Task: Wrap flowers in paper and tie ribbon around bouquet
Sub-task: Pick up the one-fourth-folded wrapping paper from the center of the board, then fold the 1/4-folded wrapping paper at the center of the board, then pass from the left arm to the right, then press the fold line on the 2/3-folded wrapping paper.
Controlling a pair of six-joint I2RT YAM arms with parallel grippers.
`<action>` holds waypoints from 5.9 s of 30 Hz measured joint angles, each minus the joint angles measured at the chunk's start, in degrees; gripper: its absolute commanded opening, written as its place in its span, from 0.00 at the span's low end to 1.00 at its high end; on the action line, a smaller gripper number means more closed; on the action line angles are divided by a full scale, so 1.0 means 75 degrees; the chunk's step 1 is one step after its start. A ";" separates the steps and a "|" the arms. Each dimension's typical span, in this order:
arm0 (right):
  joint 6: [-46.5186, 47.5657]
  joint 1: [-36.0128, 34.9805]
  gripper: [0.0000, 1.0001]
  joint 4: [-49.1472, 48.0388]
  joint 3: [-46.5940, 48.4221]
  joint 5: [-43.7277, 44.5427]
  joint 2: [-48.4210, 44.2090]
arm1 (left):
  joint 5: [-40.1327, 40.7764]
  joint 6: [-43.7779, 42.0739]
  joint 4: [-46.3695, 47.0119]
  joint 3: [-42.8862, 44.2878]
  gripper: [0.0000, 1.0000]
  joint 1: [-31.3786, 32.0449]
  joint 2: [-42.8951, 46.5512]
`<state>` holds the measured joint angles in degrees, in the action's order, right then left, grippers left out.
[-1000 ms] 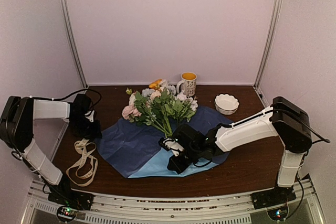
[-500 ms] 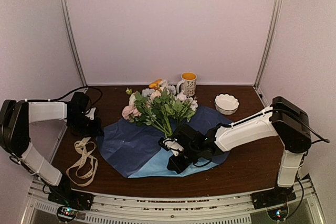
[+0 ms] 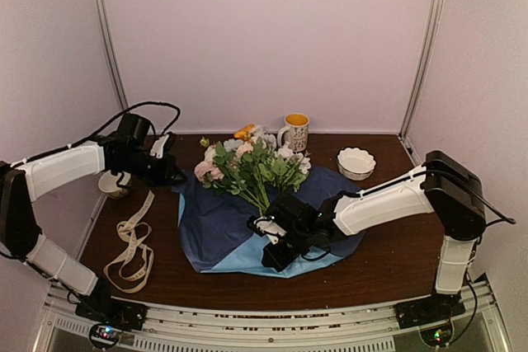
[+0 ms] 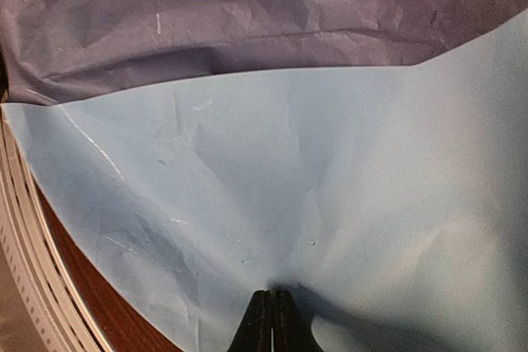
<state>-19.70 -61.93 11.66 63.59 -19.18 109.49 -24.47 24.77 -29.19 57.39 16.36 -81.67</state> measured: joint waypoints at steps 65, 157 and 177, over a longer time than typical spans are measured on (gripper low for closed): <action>-0.1961 0.2355 0.58 -0.2209 -0.2495 0.0612 -0.3946 | 0.0519 0.0160 -0.0073 0.7431 0.00 0.1926 -0.6770; -0.2425 0.2428 0.00 -0.2331 -0.3311 -0.0536 -0.3614 | 0.2116 -0.6056 0.0245 0.2553 0.55 0.7350 -0.3381; -0.2425 0.2439 0.00 -0.2296 -0.4121 -0.0315 -0.4132 | 0.6668 -0.0189 -0.1297 0.5164 0.54 0.8434 -0.5217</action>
<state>-37.89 -43.64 -5.56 32.69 -21.54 78.50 25.54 23.35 -38.92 96.12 79.61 -120.79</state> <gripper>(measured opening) 0.009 0.608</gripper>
